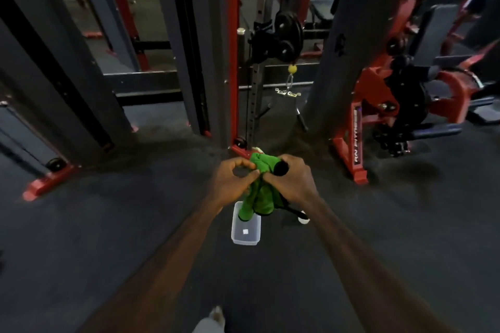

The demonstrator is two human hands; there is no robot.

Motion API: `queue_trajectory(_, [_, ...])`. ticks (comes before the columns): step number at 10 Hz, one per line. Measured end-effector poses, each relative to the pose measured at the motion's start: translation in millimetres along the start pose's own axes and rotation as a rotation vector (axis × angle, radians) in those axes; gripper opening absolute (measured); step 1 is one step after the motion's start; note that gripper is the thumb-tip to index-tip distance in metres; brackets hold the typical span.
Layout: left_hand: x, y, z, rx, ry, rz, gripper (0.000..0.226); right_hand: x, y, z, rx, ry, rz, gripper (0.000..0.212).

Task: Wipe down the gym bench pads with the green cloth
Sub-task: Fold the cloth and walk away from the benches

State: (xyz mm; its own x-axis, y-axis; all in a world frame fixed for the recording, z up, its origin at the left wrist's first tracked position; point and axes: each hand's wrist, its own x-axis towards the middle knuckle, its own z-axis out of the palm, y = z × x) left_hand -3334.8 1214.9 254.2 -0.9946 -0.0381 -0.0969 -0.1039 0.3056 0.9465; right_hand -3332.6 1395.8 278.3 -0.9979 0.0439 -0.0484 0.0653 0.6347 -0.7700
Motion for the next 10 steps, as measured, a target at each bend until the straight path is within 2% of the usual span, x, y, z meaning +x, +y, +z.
queue_trajectory(2, [82, -42, 12, 0.144, -0.087, -0.045, 0.011, 73, 32, 31, -0.052, -0.082, 0.089, 0.028])
queue_trajectory(3, [114, -63, 24, 0.160, -0.160, -0.051, 0.010, 98, 46, 46, -0.050, -0.077, 0.149, 0.027])
queue_trajectory(5, [162, -89, 34, 0.183, -0.209, -0.117, 0.012, 144, 76, 71, -0.040, -0.109, 0.238, 0.028])
queue_trajectory(6, [182, -93, 37, 0.232, -0.212, -0.136, 0.009, 164, 93, 81, -0.030, -0.152, 0.269, 0.023])
queue_trajectory(7, [194, -94, 36, 0.234, -0.181, -0.202, 0.007, 185, 109, 92, -0.104, -0.288, 0.318, 0.027])
queue_trajectory(8, [206, -94, 34, 0.257, -0.119, -0.232, 0.010, 209, 138, 100, -0.075, -0.306, 0.416, 0.052])
queue_trajectory(9, [216, -98, 30, 0.281, -0.095, -0.256, 0.015, 227, 163, 104, 0.044, -0.261, 0.450, 0.032])
queue_trajectory(10, [222, -95, 31, 0.258, -0.084, -0.248, 0.021, 243, 186, 109, 0.137, -0.219, 0.463, 0.036])
